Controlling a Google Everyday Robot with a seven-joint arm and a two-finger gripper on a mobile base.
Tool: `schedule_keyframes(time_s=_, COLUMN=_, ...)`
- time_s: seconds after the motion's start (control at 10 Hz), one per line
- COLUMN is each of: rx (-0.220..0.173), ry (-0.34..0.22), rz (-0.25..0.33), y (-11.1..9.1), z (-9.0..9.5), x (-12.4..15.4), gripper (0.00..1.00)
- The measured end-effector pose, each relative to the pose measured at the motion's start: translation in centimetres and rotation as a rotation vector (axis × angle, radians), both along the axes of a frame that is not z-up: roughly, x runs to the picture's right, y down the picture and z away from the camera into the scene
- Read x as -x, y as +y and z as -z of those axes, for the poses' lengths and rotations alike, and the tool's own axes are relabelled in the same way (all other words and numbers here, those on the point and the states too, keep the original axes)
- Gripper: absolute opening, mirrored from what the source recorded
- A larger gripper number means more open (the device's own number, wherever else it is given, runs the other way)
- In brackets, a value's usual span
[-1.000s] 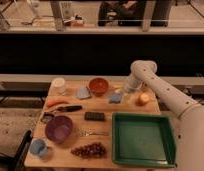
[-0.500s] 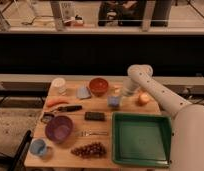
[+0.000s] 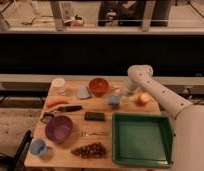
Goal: Place sponge in table surface
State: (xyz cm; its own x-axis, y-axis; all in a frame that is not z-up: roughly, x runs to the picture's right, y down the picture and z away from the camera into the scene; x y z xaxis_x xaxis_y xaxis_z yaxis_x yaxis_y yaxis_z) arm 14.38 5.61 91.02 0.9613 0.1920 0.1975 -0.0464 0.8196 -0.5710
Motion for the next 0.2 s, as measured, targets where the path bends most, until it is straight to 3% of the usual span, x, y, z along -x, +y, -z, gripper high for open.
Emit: schedule_keyframes(time_s=0.2, rx=-0.003, ry=0.000, rz=0.001, y=-0.16, z=0.24, x=0.21, gripper=0.80)
